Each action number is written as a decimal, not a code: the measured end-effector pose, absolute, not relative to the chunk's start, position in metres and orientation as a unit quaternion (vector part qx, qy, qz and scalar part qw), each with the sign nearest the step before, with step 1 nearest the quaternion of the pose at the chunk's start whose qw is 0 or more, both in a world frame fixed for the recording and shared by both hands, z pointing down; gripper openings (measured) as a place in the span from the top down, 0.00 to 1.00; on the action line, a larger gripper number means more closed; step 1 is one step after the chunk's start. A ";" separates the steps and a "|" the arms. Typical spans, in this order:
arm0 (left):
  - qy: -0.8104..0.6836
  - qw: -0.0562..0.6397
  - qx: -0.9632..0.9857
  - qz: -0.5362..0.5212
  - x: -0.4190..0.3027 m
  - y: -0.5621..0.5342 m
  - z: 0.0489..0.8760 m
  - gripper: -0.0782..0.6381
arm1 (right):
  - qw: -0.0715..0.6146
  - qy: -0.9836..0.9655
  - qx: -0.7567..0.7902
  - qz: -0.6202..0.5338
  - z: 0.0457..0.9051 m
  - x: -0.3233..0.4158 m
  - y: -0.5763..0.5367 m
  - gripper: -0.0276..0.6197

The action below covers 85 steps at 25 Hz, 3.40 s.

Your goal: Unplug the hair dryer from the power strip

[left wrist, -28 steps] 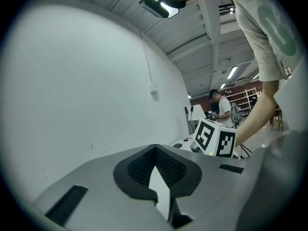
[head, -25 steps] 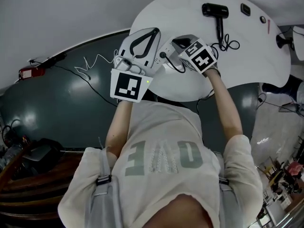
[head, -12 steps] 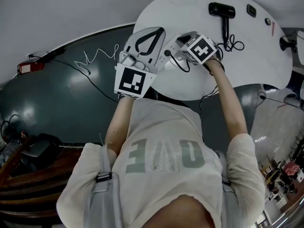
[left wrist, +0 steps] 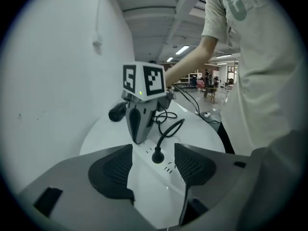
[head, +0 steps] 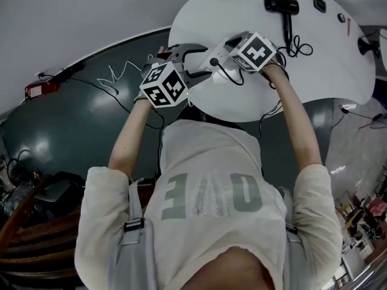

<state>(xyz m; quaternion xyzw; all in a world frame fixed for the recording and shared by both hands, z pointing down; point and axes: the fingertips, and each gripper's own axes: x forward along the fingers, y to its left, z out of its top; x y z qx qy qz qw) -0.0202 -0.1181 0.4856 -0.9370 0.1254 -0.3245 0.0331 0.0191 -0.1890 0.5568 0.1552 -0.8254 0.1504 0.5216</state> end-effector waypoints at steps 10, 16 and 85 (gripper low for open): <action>0.044 0.048 -0.942 -0.328 0.013 -0.119 0.535 0.68 | 0.518 -0.825 0.168 0.148 0.557 0.017 -0.189 0.93; 0.054 0.031 -0.953 -0.295 0.019 -0.120 0.534 0.76 | 0.526 -0.819 0.180 0.143 0.557 0.021 -0.190 0.93; 0.201 0.107 -0.963 -0.142 0.025 -0.088 0.436 0.83 | 0.448 -0.858 0.129 0.215 0.558 -0.013 -0.178 0.93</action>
